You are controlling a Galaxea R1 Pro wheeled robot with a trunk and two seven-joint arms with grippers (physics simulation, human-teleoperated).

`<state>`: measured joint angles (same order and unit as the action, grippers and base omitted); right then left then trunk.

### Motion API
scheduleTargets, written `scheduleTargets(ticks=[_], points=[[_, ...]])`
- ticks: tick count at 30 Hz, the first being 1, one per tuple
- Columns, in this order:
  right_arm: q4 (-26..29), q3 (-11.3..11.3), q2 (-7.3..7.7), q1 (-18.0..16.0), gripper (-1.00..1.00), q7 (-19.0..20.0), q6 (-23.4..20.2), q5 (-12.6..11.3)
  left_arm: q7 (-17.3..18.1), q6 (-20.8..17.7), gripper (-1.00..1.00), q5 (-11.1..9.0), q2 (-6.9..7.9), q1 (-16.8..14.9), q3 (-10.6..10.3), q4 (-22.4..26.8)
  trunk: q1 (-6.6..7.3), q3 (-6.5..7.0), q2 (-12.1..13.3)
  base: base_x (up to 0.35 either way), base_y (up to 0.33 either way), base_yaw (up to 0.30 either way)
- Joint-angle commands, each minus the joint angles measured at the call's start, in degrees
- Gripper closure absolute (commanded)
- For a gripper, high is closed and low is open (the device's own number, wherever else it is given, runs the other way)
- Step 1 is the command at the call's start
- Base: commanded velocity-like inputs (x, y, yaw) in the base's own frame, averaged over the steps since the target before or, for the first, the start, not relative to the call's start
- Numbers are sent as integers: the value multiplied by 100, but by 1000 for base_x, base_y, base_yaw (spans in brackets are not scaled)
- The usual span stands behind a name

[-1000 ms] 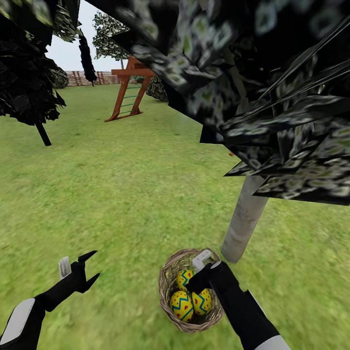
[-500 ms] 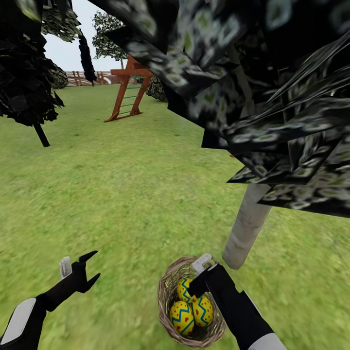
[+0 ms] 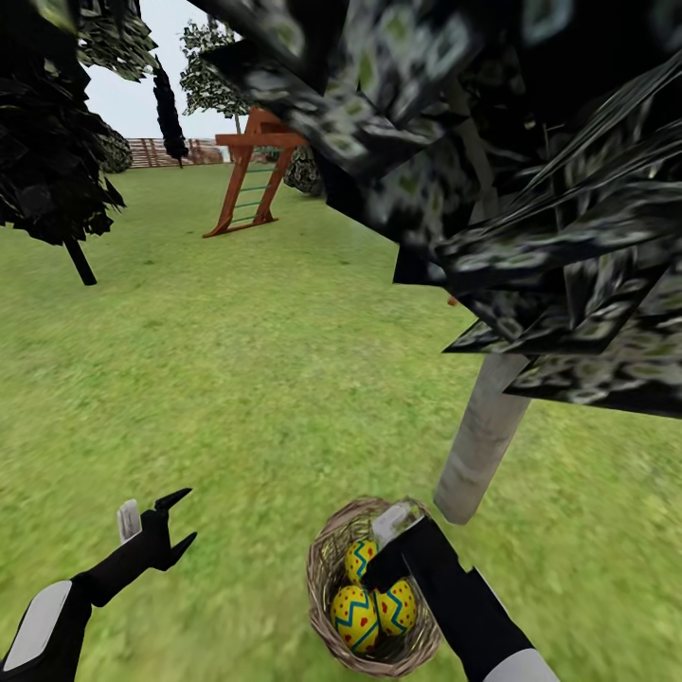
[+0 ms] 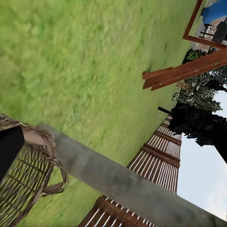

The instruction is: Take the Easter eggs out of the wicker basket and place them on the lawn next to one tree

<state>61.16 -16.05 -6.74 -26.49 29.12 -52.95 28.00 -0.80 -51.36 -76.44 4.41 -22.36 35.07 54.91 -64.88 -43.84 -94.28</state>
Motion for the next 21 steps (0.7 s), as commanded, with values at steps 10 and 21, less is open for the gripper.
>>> scheduleTargets(ticks=[10,21], points=[[58,5,14,-6,-100,433,42,37,-17,-32,-100,-11,-2,-5,16,-6,-220,-185,-405,0,0,0],[56,5,14,-6,-100,386,48,55,-17,-32,-100,-11,-2,-5,10,-6,-461,-382,-846,0,0,0]])
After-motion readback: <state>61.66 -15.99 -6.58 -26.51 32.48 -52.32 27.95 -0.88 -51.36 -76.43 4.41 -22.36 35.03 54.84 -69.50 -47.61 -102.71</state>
